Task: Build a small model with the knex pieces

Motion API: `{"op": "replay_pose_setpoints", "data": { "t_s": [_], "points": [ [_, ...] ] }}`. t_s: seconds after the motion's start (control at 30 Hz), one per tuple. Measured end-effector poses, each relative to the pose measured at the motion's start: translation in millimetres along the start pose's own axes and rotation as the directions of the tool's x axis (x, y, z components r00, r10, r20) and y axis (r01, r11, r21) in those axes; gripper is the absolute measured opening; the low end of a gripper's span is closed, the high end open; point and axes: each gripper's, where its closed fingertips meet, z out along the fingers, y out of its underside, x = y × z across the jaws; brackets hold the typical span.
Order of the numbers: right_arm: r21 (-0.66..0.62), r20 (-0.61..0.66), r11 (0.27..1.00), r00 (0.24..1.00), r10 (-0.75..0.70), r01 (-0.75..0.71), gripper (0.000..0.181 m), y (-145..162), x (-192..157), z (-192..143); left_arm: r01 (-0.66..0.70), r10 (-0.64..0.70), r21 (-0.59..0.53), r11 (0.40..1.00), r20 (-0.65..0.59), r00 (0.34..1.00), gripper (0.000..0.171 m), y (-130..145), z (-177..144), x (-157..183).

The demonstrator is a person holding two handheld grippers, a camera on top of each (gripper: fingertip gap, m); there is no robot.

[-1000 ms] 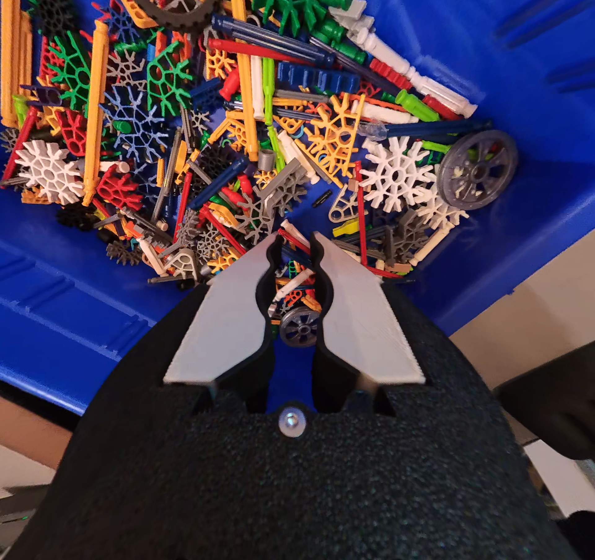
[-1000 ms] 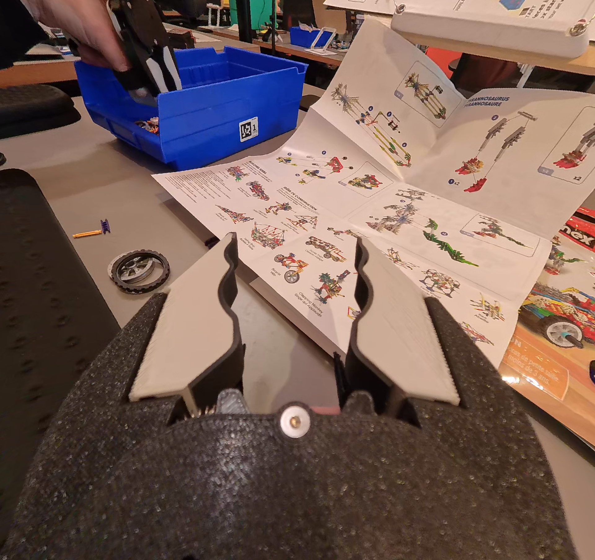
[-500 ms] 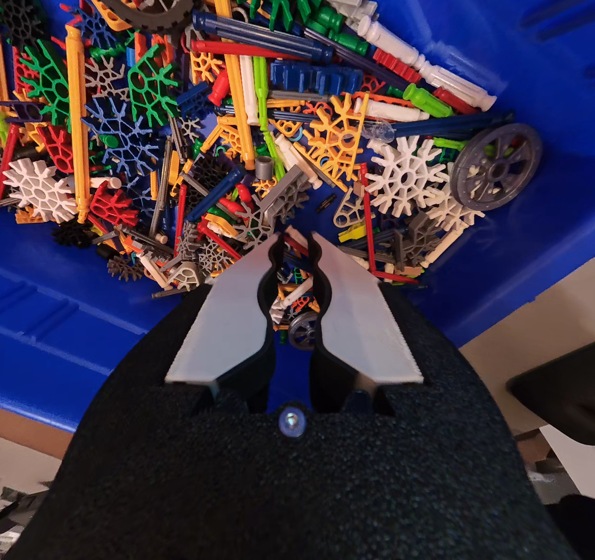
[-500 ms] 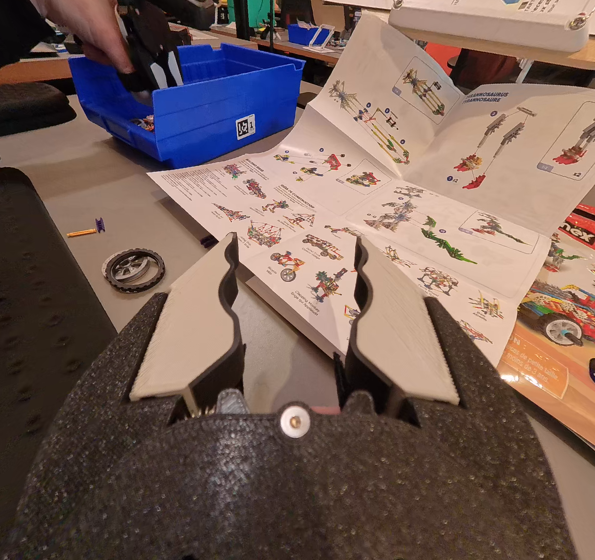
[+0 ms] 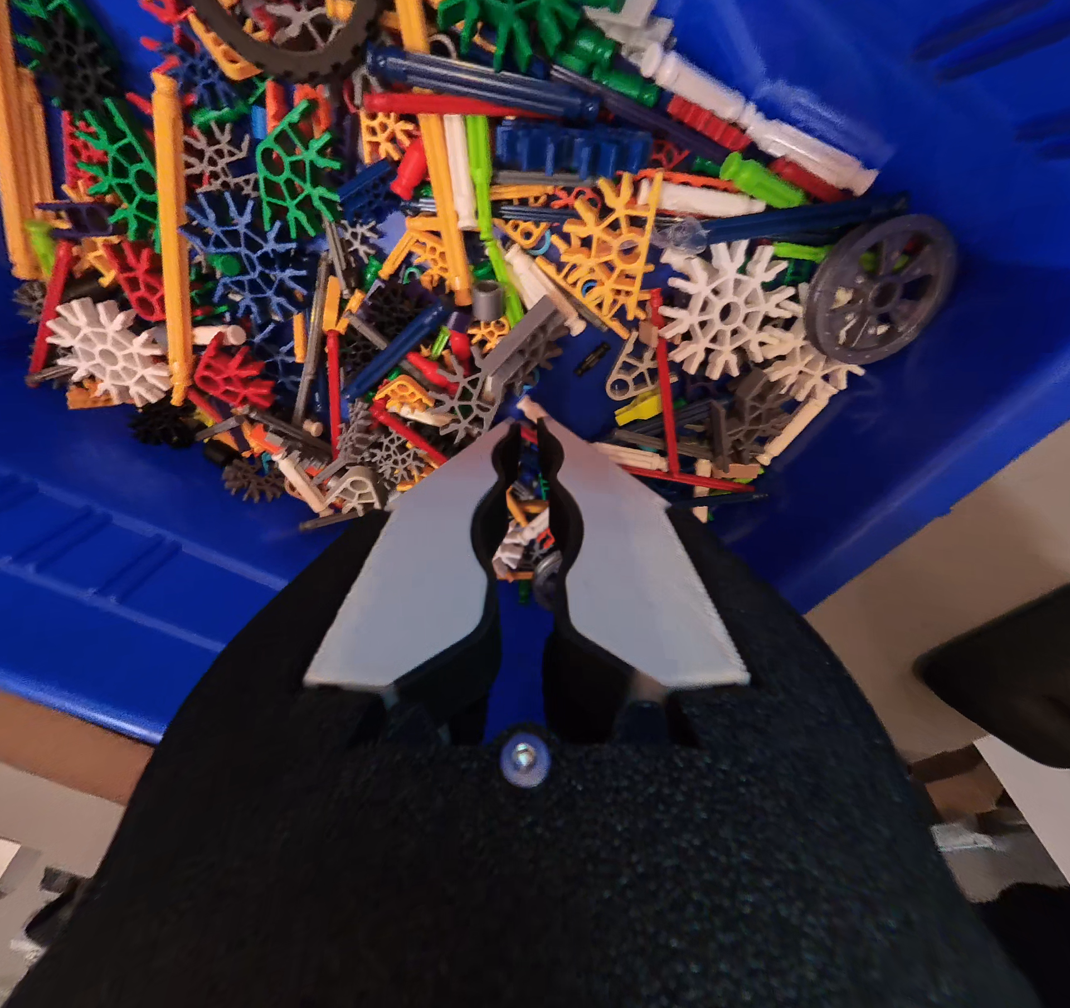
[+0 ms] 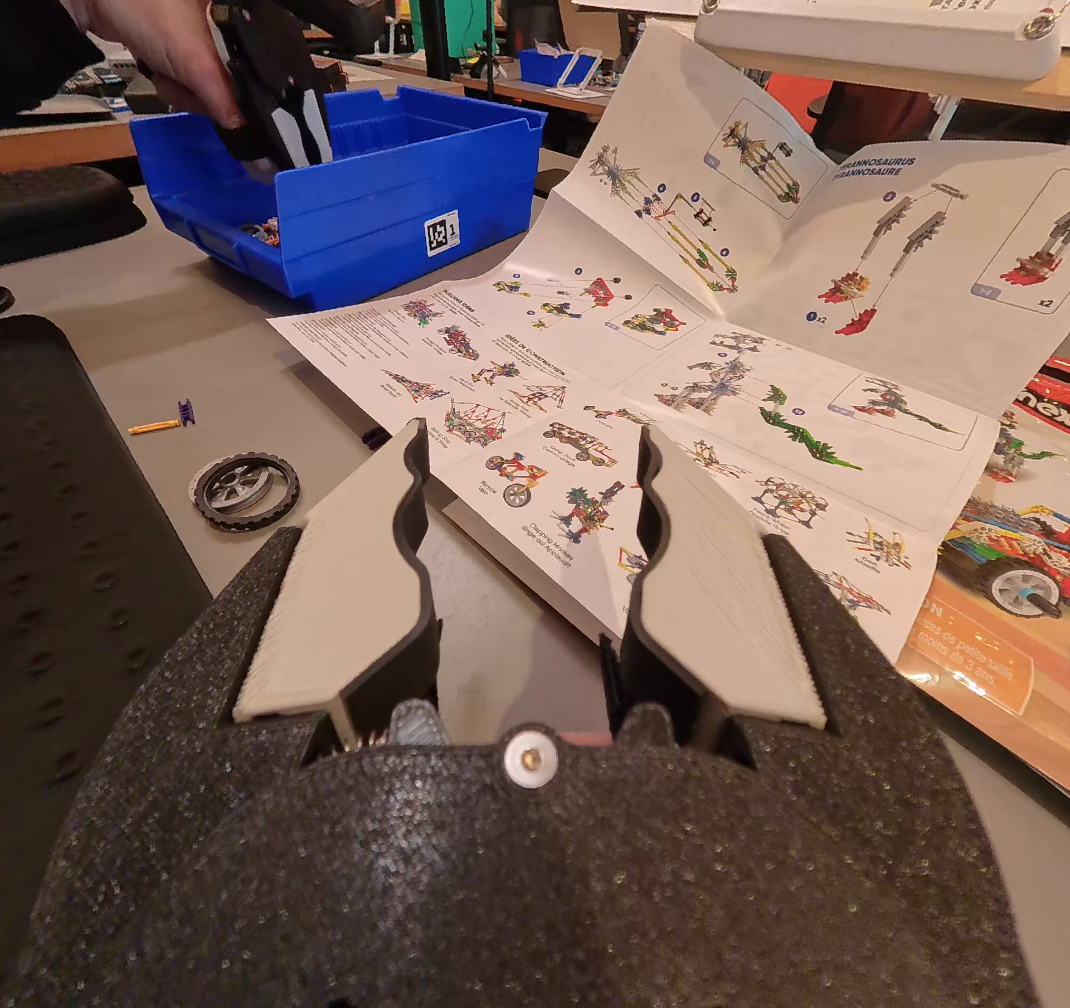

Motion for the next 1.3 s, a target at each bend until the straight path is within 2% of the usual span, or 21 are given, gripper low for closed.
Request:
{"op": "replay_pose_setpoints", "data": {
  "t_s": [0.37,0.5,0.67,0.8,0.9,1.03,1.17,1.23,1.3],
  "points": [
    [0.007,0.009,1.000,1.000,0.016,-0.016,0.072,-1,0,-1,0.011,-0.013,-0.077,0.997,-0.026,1.000,0.011,3,15,3],
    [0.012,0.013,1.000,1.000,0.019,-0.020,0.072,-1,0,-1,0.015,-0.018,-0.072,0.997,-0.033,0.999,0.004,3,15,6],
    [0.017,0.018,1.000,1.000,0.017,-0.017,0.072,-2,-1,-2,0.022,-0.023,-0.029,0.999,-0.024,0.999,0.003,0,12,5],
    [0.027,0.023,1.000,1.000,0.009,-0.010,0.072,-4,-2,-2,0.074,-0.065,0.155,0.985,-0.062,0.996,0.003,-19,-14,8],
    [0.030,0.028,1.000,1.000,-0.003,0.003,0.072,-5,-4,-3,0.116,-0.076,0.337,0.934,-0.128,0.989,0.003,-41,-43,16],
    [0.034,0.024,0.999,0.999,-0.036,0.035,0.072,-6,-8,-3,0.129,-0.057,0.511,0.850,-0.155,0.986,0.003,-66,-79,28],
    [0.048,0.014,0.997,0.998,-0.068,0.067,0.067,-10,-10,-6,0.107,-0.040,0.657,0.747,-0.116,0.992,0.002,-90,-116,39],
    [0.063,0.017,0.996,0.997,-0.072,0.070,0.065,-14,-13,-8,0.076,0.020,0.740,0.669,-0.120,0.993,0.003,-106,-141,61],
    [0.078,0.029,0.995,0.997,-0.066,0.063,0.063,-19,-18,-12,0.051,0.057,0.786,0.616,-0.109,0.992,0.003,-122,-160,85]
  ]
}}
